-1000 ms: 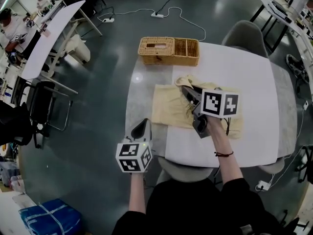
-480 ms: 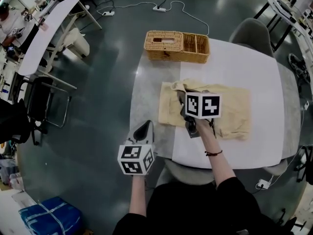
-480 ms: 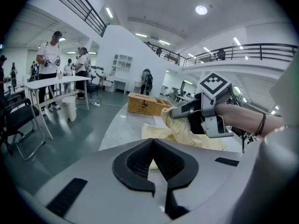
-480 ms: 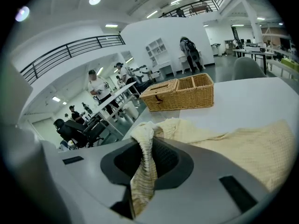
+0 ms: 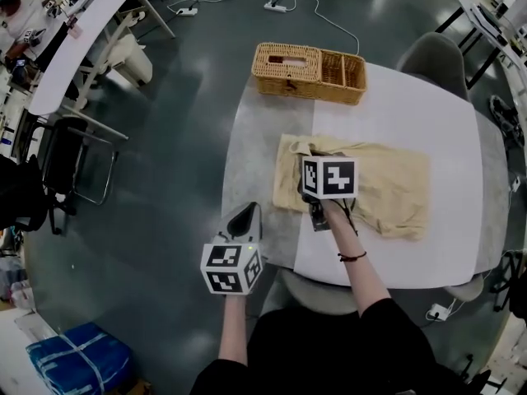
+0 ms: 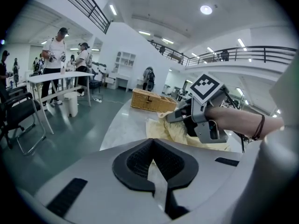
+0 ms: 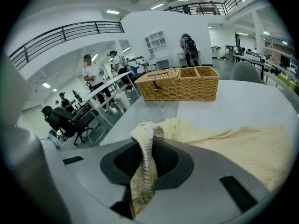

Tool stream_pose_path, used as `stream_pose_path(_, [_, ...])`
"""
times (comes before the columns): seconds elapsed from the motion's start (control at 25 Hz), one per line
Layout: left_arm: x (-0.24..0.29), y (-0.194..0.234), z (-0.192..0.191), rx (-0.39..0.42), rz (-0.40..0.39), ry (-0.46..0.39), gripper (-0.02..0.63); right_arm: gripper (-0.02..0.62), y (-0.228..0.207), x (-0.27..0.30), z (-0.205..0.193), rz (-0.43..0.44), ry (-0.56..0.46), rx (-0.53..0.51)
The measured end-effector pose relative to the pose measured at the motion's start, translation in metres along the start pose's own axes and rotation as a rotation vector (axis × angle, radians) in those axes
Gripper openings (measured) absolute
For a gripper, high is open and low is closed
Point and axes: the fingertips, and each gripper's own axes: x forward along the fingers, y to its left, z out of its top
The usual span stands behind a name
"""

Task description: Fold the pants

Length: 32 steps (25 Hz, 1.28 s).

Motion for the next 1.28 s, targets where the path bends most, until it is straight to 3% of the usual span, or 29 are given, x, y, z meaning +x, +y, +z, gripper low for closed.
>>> stream_pose_path(0.4, [-0.002, 0.013, -0.009, -0.024, 0.012, 0.008, 0.008, 0.057, 0.007, 0.019, -0.012, -0.086, 0.039, -0.025])
stream_pose_path(0.64, [-0.002, 0.014, -0.012, -0.028, 0.012, 0.007, 0.008, 0.060, 0.013, 0.025, -0.018, -0.095, 0.053, -0.040])
stream_pose_path(1.28, [0.000, 0.009, -0.011, -0.020, -0.006, 0.009, 0.008, 0.200, 0.032, 0.023, -0.016, -0.050, -0.019, -0.050])
